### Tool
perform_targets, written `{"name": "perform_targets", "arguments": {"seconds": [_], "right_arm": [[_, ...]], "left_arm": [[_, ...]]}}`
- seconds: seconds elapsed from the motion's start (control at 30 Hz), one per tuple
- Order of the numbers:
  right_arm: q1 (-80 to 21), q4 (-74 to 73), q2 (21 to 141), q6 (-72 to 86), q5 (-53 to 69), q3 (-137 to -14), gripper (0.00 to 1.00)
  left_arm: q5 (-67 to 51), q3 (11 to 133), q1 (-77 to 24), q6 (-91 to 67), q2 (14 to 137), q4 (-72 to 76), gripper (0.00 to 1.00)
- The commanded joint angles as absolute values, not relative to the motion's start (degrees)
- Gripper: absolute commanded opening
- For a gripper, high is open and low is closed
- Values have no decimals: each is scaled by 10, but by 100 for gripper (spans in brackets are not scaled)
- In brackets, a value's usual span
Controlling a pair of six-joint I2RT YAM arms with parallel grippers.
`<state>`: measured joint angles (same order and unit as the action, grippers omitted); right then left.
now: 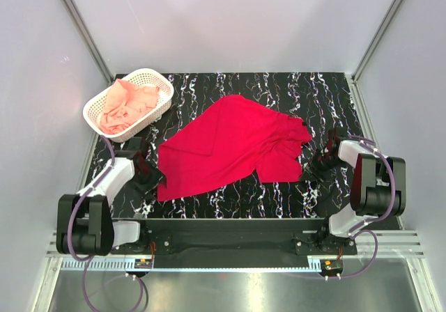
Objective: Fold and stack the t-shirts
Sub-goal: Flatten the tshirt out
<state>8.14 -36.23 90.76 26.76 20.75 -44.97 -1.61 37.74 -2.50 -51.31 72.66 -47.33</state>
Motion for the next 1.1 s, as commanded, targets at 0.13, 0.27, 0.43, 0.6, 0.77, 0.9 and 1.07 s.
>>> {"name": "perform_targets", "arguments": {"seconds": [0.13, 0.27, 0.43, 0.6, 0.77, 0.9, 1.07], "right_arm": [[77, -350, 889, 258, 226, -448, 0], [77, -349, 890, 258, 228, -450, 0], [77, -350, 889, 259, 228, -448, 0], [77, -348, 883, 259, 227, -446, 0], [77, -347, 882, 262, 226, -446, 0], [77, -346, 880, 262, 224, -445, 0], [76, -409, 840, 255, 216, -511, 0]], "left_arm": [[11, 345, -22, -549, 653, -481, 55], [4, 326, -22, -552, 667, -475, 54], [-16, 314, -22, -555, 681, -467, 52], [-9, 321, -22, -548, 698, -446, 45], [-13, 323, -22, -543, 719, -435, 34], [-24, 323, -22, -535, 719, -417, 7], [21, 421, -23, -482, 688, -464, 0]]}}
